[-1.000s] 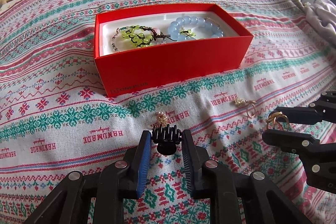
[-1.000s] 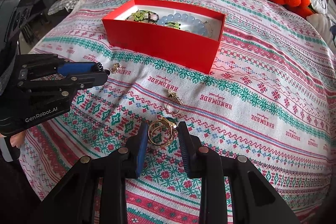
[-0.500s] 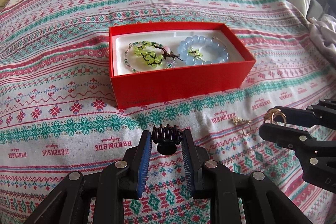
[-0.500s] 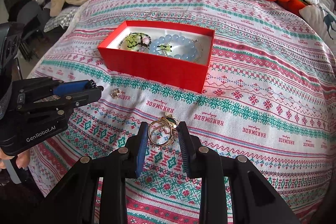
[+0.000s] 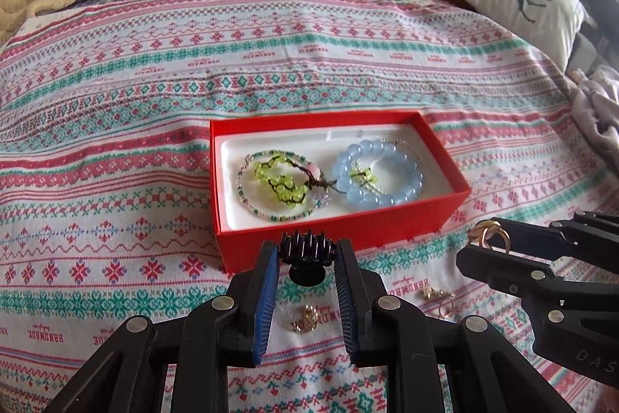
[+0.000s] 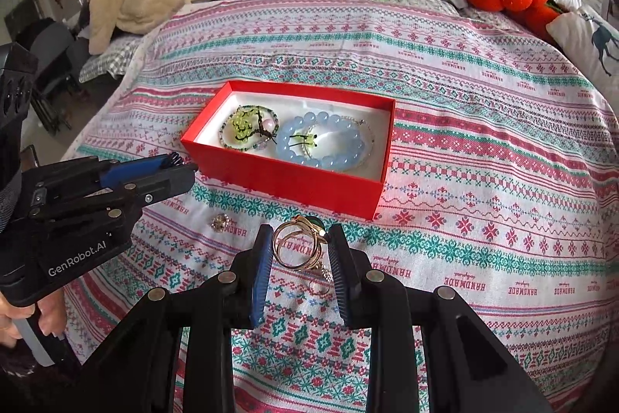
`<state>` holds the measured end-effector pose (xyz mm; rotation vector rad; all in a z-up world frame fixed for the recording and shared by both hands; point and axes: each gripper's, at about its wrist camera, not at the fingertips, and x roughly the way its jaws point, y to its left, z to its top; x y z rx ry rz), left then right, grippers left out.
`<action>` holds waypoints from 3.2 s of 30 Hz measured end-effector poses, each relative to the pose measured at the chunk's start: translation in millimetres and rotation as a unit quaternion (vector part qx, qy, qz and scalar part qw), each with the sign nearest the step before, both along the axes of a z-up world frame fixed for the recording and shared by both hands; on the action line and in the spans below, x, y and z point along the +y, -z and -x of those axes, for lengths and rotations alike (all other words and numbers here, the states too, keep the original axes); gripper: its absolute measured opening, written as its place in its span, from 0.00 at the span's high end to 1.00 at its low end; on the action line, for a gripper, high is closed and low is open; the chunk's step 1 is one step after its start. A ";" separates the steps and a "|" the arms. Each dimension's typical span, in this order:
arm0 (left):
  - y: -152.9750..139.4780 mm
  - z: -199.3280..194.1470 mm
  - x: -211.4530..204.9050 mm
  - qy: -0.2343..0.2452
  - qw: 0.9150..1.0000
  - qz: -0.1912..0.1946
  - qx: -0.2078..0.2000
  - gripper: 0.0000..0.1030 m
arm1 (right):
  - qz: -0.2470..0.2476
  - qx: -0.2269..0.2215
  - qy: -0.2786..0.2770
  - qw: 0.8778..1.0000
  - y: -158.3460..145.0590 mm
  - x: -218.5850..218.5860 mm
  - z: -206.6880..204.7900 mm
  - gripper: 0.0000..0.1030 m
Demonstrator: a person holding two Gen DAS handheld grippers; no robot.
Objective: Organize jewelry
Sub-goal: 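Carry the hair clip and gold rings with both tools over the red box, then open the left tool to drop the clip while the right tool drops the rings, then withdraw both tools from the box toward the small gold earrings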
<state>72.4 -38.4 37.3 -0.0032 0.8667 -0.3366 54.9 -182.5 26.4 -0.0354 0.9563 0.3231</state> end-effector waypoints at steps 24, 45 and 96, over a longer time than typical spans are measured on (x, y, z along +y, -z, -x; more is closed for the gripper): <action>24.8 -45.5 -5.6 -0.023 1.000 -0.016 0.001 0.69 | -0.034 0.000 0.036 0.999 4.9 -20.1 -56.5 0.70; 12.9 -10.3 9.4 -0.034 0.999 -0.039 0.006 0.46 | -0.021 0.013 0.033 0.999 19.9 -3.7 -83.6 0.70; 67.0 45.4 22.4 -0.014 0.991 -0.098 0.090 0.15 | 0.035 0.080 -0.006 0.996 57.3 -16.3 24.9 0.30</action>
